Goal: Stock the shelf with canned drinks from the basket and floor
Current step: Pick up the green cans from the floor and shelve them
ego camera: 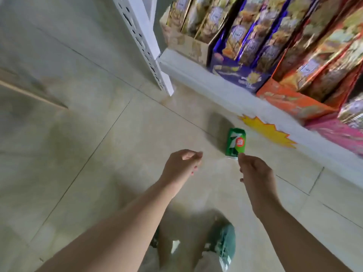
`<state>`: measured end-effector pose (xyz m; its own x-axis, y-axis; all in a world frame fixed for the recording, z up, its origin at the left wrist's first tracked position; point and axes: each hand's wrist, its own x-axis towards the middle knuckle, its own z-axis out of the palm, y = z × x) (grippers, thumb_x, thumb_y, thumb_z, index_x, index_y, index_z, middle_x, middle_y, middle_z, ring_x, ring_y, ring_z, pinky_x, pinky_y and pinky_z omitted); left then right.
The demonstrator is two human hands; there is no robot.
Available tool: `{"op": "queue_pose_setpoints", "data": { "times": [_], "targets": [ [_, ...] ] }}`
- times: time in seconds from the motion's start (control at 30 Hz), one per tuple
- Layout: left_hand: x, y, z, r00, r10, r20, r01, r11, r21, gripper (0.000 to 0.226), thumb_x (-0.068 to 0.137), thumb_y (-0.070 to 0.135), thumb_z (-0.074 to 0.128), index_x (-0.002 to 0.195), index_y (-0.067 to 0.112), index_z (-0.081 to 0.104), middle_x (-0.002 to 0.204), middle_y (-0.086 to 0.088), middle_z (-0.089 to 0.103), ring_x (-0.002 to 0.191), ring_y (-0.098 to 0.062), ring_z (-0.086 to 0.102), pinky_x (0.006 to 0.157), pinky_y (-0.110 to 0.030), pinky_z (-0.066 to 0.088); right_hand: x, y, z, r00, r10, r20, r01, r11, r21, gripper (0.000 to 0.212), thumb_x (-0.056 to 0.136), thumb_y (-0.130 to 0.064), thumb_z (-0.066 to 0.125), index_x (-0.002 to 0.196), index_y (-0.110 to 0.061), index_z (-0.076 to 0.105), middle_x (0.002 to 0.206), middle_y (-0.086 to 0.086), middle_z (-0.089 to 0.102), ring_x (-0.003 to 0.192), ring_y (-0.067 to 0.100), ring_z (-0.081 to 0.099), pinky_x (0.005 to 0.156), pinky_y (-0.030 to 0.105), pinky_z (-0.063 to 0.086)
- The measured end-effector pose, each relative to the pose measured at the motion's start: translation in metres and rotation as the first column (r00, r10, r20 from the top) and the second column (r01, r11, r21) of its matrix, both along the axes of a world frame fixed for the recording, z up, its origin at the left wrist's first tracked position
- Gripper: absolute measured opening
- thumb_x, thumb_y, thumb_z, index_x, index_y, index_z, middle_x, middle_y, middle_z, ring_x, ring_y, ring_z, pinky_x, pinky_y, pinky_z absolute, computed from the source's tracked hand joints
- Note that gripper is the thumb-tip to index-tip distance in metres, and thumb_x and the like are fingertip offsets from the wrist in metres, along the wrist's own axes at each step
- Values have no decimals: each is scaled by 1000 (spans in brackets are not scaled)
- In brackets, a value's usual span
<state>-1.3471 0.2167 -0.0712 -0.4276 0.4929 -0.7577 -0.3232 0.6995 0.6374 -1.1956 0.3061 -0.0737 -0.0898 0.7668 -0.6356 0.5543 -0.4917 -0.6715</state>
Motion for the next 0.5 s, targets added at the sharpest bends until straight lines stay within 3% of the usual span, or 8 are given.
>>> {"op": "queue_pose_setpoints", "data": {
  "times": [0.07,0.17,0.23,0.33,0.43,0.5],
  "targets": [
    [0,11,-46,1000,-12,-1,12,1000,3,15,92,23,66,88,9,69,80,-9,62,72,-20,53,70,-33,42,-2,16,-52,997,42,65,-44,998,35,29,93,-39,58,108,-15,67,100,8,66,89,25,58,74,33,46],
    [5,28,-105,999,-41,-4,41,999,13,15,93,25,64,90,11,67,82,-8,64,72,-19,55,70,-32,45,-1,42,-122,976,98,193,-112,992,64,54,91,-51,57,131,-15,53,128,15,55,114,32,52,92,41,46],
    [9,37,-137,998,-60,2,60,998,13,17,94,27,62,96,11,67,83,-5,66,72,-17,58,71,-30,48,-1,58,-161,969,86,233,-98,994,44,68,88,-56,57,139,-13,45,135,16,50,122,34,48,98,44,45],
    [11,48,-172,996,-83,12,83,996,13,23,94,31,61,105,10,66,84,-2,67,75,-16,60,72,-29,50,-12,74,-207,976,25,215,-25,1000,-6,74,77,-56,70,129,-7,53,123,16,59,108,35,58,82,36,47],
    [10,53,-189,996,-77,40,77,997,-5,23,95,30,60,108,11,64,85,-2,65,79,-17,59,75,-29,50,-25,75,-230,959,21,281,-15,1000,-27,80,61,-58,80,120,-8,57,112,14,63,98,34,62,83,42,54],
    [6,55,-189,997,-44,66,44,999,-10,19,95,29,59,106,13,61,88,-5,64,80,-18,58,76,-28,50,-28,69,-230,972,-28,231,41,998,-53,70,61,-50,84,113,-8,61,101,10,64,90,29,63,78,39,55]
  ]
}}
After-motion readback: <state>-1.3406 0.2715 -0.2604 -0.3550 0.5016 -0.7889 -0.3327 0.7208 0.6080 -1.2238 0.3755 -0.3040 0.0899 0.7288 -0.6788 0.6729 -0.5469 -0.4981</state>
